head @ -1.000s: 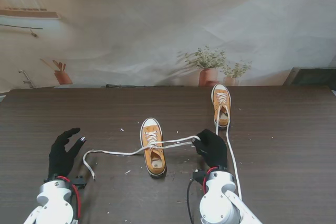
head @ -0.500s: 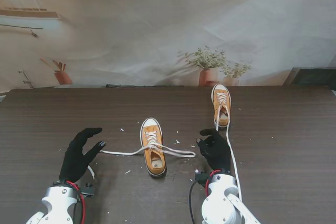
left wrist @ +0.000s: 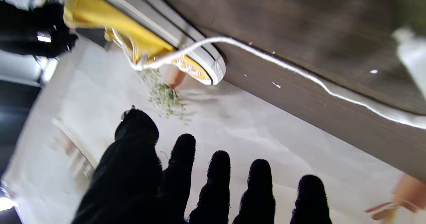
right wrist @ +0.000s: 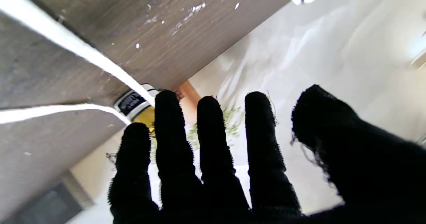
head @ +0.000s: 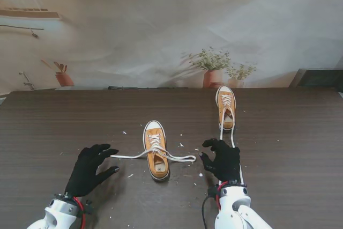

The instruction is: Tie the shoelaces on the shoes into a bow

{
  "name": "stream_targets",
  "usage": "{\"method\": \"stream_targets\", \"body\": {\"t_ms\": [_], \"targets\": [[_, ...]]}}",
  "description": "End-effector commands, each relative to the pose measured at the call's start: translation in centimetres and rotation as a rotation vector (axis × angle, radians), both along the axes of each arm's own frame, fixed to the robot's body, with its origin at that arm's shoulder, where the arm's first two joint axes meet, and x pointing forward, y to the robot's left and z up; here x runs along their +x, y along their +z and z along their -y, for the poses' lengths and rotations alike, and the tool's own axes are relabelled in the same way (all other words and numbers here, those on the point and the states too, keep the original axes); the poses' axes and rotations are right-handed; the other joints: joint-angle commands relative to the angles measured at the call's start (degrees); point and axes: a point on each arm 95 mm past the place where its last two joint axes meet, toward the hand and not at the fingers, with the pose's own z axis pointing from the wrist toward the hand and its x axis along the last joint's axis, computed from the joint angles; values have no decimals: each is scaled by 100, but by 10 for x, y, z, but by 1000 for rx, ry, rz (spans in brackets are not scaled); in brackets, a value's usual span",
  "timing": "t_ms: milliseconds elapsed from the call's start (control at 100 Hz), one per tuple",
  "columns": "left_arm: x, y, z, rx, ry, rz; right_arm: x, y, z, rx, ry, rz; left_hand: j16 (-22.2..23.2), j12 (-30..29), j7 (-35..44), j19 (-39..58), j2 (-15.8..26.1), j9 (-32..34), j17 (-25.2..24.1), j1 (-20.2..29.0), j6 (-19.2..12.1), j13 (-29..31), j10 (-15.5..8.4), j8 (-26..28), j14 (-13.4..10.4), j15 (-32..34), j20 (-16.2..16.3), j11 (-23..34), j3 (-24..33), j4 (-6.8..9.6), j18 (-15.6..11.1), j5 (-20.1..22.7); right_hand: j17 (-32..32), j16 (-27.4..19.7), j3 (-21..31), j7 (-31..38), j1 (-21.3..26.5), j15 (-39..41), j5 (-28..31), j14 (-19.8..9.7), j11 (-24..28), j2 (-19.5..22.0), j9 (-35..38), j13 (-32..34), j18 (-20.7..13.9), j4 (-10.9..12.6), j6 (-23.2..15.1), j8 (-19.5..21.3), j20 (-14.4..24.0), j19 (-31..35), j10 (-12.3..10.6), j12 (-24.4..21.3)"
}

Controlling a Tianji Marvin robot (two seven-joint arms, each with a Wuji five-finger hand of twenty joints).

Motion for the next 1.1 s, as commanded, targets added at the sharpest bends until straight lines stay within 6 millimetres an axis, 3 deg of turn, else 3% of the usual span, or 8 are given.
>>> {"method": "stream_targets", "body": {"t_ms": [0, 50, 240, 280, 370, 600, 1050, 1090], "targets": [[13, 1, -5, 12, 6, -2, -1, 1, -6, -30, 58, -9, -355, -126, 107, 56, -319, 58, 21, -501, -301, 54, -188, -15, -167, 42, -293, -14, 682, -104, -268, 72, 65, -10, -31, 157, -182, -73, 127, -181, -52, -85, 105, 137, -199, -88, -270, 147, 97, -86, -169, -47], [18, -3, -2, -13, -4, 4, 0, 2, -13, -70, 105, 1, -257, -96, 191, 22, -559, 111, 57, -839, -302, 105, -200, 30, -174, -9, -269, 14, 1387, -189, -257, 83, 124, -17, -113, 249, -147, -80, 191, -223, -53, -114, 152, 195, -215, -268, -353, 92, 114, -90, -210, -44], [23, -12, 16, -117, -19, -2, 16, 6, -36, -207, 228, 63, -257, -79, 285, 36, -615, 244, 129, -840, -284, 190, -162, 53, -95, 70, -263, 88, 1549, -191, -176, 196, 393, -30, -210, 431, -33, -72, 145, -392, 2, -268, 263, 390, -259, -443, -650, 48, 123, -15, -429, -20], [23, -13, 17, -121, -27, -7, 21, 5, -38, -230, 243, 66, -259, -80, 293, 36, -606, 248, 130, -842, -273, 188, -157, 51, -81, 81, -263, 91, 1566, -195, -170, 215, 416, -40, -161, 408, -76, -92, 15, -443, 25, -268, 208, 393, -295, -363, -680, 55, 110, -3, -501, -4], [20, -15, 19, -115, -38, -10, 29, 2, -44, -260, 269, 58, -265, -82, 297, 39, -596, 252, 139, -848, -260, 190, -141, 44, -69, 99, -262, 95, 1584, -204, -158, 233, 371, -34, -111, 185, -185, -109, -419, -470, 68, -281, -6, 291, -349, 124, -587, 391, 67, 6, -541, 28], [8, -12, 17, -102, -11, -10, 34, -9, -63, -322, 325, 42, -304, -105, 267, 3, -566, 239, 61, -884, -227, 113, -105, 12, -5, 78, -273, 69, 1579, -223, -162, 295, 352, 3, -145, 344, -215, -81, -1154, -574, 367, -640, -369, 142, -424, 74, -532, 627, 82, 20, -702, 159], [-7, -8, 5, -34, 55, -65, 37, -23, -89, -313, 338, 11, -336, -146, 119, -16, -439, 223, -3, -857, -200, 65, -36, -9, 75, -37, -277, -55, 1281, -223, -173, 442, 466, 9, -96, 1020, -164, -61, -666, -572, 572, -475, -238, 250, -410, 102, -515, 1082, 80, 71, -669, 212], [-8, -8, 5, -39, 58, -69, 38, -23, -91, -310, 336, 7, -333, -146, 112, -14, -437, 230, -1, -840, -199, 66, -34, -5, 80, -41, -275, -59, 1257, -219, -174, 453, 478, 1, -128, 1039, -121, -69, -614, -570, 561, -462, -223, 270, -395, -47, -523, 1044, 69, 75, -664, 205]]}}
